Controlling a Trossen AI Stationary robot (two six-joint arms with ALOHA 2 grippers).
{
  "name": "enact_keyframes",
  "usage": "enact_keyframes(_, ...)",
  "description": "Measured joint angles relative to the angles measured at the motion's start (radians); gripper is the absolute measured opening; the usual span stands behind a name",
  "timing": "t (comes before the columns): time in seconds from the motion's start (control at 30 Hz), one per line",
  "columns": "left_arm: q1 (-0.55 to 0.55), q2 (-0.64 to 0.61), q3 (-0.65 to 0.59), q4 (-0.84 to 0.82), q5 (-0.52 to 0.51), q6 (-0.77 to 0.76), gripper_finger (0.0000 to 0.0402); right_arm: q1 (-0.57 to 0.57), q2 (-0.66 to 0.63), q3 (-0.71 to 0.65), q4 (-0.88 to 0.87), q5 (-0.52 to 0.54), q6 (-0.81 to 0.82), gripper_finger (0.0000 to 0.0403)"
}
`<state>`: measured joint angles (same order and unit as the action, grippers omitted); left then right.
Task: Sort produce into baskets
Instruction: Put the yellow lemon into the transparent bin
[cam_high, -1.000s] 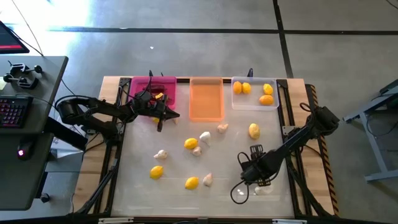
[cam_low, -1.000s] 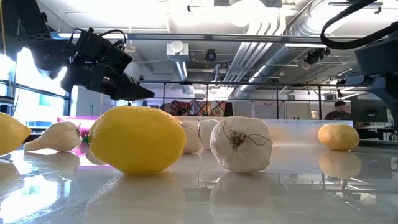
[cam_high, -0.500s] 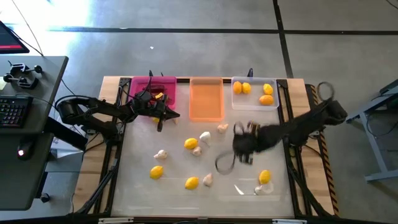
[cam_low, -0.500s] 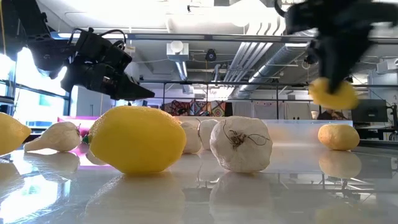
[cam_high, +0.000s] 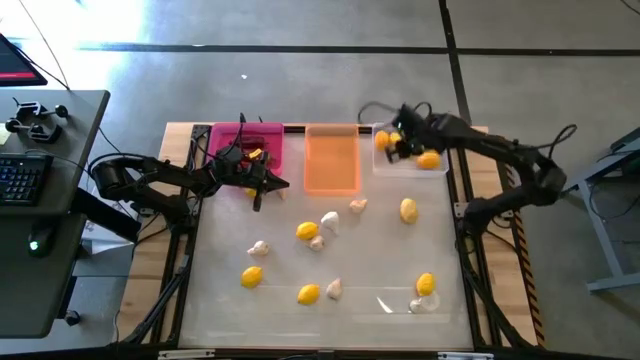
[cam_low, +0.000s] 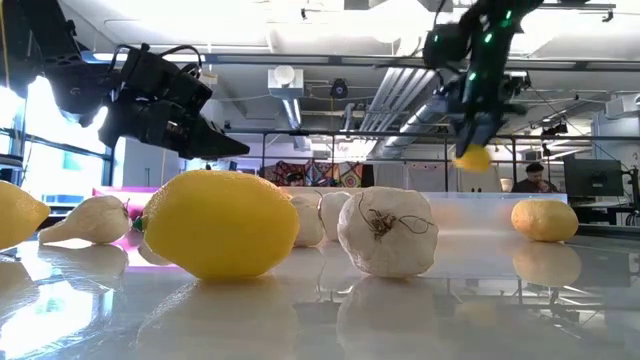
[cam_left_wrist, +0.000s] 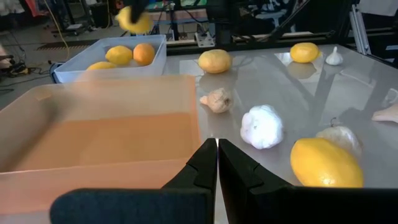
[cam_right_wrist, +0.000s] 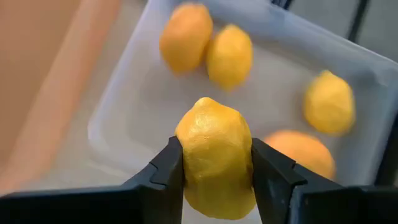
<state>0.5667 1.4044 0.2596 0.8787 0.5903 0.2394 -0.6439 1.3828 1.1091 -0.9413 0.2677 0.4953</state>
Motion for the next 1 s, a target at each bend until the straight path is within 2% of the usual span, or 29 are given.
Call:
enact_keyframes(0.1,0.0,0.0,0.0,0.0,-0.001,0.0,0.0003,-0.117,0.058,0.0,0.1,-0.068,-0.013,0.0124)
enact_keyframes(0.33,0.0,0.0,0.0,0.0,-0.004,0.006,0.0003,-0.262,0.225,0.0,0.116,-0.088,-0.032,0.0124)
enact_keyframes(0.73,0.0,0.0,0.0,0.001,-0.004,0.001,0.0003,-0.293,0.33,0.0,0.225,-0.012,-0.003,0.0128)
enact_keyframes(0.87,0.0,0.0,0.0,0.0,-0.004,0.001,0.0003,-0.301,0.331,0.0,0.231,-0.006,-0.004,0.0156)
enact_keyframes(1.0,0.0,0.0,0.0,0.0,-0.004,0.0,0.0003,-0.298,0.331,0.0,0.225,0.016,-0.021,0.0203)
